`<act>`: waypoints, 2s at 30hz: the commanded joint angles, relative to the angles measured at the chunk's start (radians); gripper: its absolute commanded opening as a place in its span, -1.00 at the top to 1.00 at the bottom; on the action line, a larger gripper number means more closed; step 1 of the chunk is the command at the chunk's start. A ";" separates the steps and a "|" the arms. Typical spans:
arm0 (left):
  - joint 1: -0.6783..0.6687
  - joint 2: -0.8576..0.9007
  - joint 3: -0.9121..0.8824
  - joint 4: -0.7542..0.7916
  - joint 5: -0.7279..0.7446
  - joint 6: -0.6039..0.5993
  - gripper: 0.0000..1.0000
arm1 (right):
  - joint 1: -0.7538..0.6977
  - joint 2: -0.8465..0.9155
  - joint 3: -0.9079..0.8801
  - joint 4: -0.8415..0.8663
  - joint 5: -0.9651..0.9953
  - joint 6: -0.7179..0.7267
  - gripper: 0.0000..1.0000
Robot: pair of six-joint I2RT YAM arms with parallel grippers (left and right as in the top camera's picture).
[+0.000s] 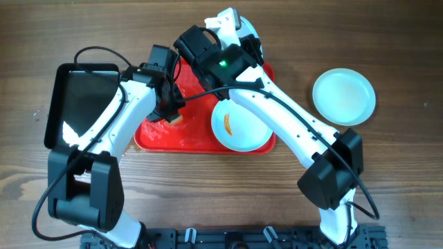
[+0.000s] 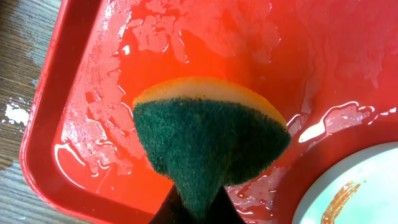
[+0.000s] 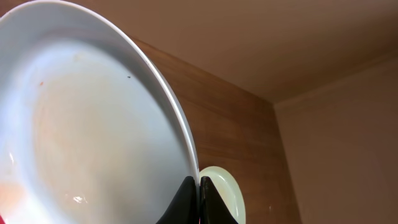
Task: Clean dirty plates on tray and stack at the side
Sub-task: 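Lift the scrubbed plate with the right gripper and move it right, then stack the plate onto the cleaned plate right of the tray, then reach the right gripper back to the rim of the last plate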
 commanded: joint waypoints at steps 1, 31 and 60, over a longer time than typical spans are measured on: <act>-0.002 -0.008 -0.007 0.003 -0.014 -0.006 0.92 | 0.004 -0.007 0.010 0.003 -0.012 0.004 0.91; -0.002 -0.008 -0.022 0.026 -0.014 -0.006 0.92 | -1.248 -0.090 -0.293 -0.204 -1.312 0.098 0.91; -0.002 -0.008 -0.022 0.033 -0.014 -0.006 0.92 | -0.818 -0.186 -0.477 -0.060 -1.515 -0.086 -0.62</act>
